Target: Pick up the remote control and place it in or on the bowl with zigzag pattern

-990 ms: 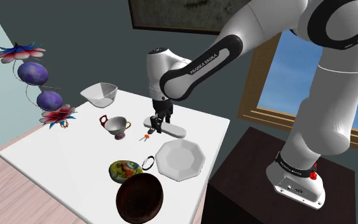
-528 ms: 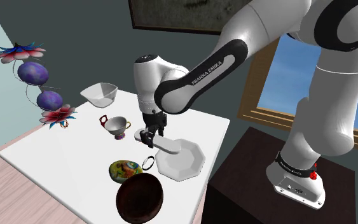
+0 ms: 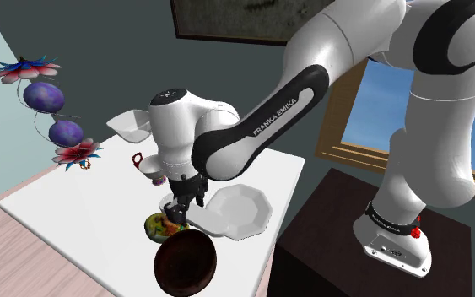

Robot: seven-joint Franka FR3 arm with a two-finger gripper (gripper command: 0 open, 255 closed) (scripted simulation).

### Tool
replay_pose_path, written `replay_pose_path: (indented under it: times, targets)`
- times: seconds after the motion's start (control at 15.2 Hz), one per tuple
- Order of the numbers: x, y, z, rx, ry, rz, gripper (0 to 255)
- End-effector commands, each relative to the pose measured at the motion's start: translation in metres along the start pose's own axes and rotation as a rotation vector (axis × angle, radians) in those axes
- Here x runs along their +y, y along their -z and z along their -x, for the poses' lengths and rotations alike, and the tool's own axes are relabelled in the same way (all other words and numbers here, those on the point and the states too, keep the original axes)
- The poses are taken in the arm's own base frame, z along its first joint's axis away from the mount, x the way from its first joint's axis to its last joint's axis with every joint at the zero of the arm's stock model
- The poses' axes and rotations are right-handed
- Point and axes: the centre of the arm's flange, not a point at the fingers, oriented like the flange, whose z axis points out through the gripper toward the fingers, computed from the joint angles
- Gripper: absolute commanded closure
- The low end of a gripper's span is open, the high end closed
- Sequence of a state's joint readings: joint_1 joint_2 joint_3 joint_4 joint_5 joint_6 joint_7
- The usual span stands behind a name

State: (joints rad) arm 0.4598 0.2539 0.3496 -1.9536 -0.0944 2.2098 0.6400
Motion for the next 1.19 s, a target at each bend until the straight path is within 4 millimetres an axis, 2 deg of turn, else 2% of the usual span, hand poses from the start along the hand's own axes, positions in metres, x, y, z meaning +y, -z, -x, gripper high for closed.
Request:
replay_pose_path:
  times: [0.0,0.26,1.12]
  targets:
    - [-0.026,0.001,0.006,0.000,-0.002,0.000,255]
    - [-0.075,0.001,0.017,0.000,-0.002,0.000,255]
    - [-0.073,-0.068,0.018,0.000,-0.002,0.000,255]
